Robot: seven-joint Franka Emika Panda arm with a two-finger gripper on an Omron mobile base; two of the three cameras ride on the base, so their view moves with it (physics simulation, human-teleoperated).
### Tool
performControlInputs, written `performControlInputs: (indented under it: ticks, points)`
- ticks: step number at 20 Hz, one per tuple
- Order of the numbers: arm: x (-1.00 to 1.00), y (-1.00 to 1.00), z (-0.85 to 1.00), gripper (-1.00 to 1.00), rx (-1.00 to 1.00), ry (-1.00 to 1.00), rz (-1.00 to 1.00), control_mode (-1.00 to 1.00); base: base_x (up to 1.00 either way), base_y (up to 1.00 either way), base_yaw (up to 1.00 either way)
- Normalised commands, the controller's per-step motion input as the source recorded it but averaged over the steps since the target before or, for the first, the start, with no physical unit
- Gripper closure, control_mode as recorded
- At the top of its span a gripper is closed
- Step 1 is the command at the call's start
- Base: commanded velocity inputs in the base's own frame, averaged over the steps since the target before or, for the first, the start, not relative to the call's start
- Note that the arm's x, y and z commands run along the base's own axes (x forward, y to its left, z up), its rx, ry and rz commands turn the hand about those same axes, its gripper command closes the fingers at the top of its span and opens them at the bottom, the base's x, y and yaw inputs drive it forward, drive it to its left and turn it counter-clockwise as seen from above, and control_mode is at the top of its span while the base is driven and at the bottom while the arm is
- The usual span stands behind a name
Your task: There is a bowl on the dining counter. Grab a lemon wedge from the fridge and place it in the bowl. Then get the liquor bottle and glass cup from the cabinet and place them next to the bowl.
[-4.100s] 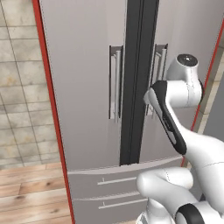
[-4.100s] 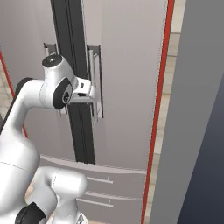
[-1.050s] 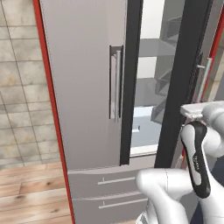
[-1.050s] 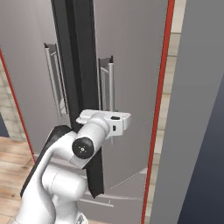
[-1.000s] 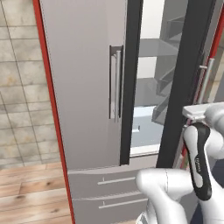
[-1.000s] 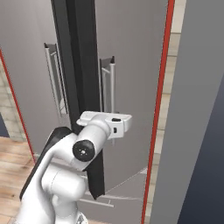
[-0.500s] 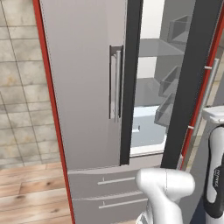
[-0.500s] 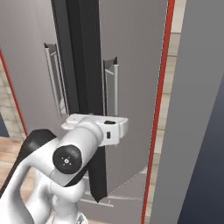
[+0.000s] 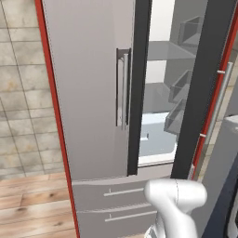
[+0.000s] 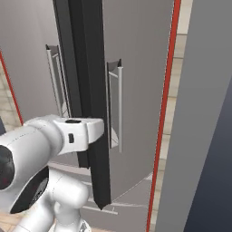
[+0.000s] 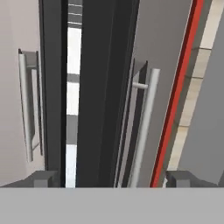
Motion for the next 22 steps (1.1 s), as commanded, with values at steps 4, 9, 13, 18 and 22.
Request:
performControlInputs:
  ticks: [4, 9, 13, 18, 22]
  points:
    - [0.00, 0.83, 0.17, -1.00, -0.15, 0.29, 0.00, -1.00, 0.00, 0.00, 0.00]
    - [0.31, 0.73, 0.01, -1.00, -0.16, 0.17, 0.00, -1.00, 0.00, 0.00, 0.00]
    - [0.44, 0.61, -0.09, -1.00, -0.23, 0.00, -0.05, -1.00, 0.00, 0.00, 0.00]
    - [0.67, 0.46, -0.29, -1.00, -0.29, 0.00, -0.08, -1.00, 0.00, 0.00, 0.00]
    - [0.75, 0.21, -0.04, -1.00, -0.21, 0.04, -0.02, -1.00, 0.00, 0.00, 0.00]
